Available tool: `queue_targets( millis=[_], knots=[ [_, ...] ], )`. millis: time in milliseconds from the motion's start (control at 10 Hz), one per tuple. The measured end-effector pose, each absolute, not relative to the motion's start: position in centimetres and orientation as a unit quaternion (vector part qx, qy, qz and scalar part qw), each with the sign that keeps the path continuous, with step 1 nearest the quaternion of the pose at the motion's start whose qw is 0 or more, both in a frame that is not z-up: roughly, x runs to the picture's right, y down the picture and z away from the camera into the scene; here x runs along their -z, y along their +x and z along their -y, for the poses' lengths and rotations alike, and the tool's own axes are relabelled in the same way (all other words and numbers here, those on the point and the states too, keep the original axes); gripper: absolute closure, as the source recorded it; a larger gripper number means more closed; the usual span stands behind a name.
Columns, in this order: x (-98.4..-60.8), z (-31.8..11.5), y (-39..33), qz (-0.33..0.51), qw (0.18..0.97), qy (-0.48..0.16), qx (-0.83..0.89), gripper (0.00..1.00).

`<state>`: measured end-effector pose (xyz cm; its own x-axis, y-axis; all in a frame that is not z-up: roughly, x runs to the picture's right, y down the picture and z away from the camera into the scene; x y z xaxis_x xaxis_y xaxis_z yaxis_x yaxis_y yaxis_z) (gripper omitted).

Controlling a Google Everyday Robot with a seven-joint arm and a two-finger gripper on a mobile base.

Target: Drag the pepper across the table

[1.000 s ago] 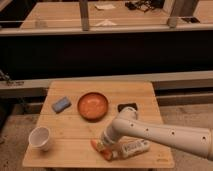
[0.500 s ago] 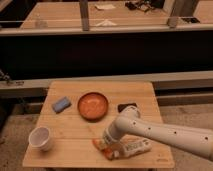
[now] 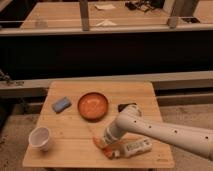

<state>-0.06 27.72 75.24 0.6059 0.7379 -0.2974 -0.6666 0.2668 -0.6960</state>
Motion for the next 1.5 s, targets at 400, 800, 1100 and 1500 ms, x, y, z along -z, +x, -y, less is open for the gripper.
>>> queue_targets(
  millis=[400,800,1100,1500],
  knots=[
    [-75.7,-27.0,0.0,0.044,0.791,-0.415,-0.447,0.85],
    [-76.1,-26.3,0.5,0.043,0.787,-0.416,-0.453,0.85],
    [-76.6,-25.8,0.8,0.042,0.783,-0.419,-0.458,0.85],
    [-76.9,-25.4,1.2,0.041,0.781,-0.422,-0.459,0.90]
  ],
)
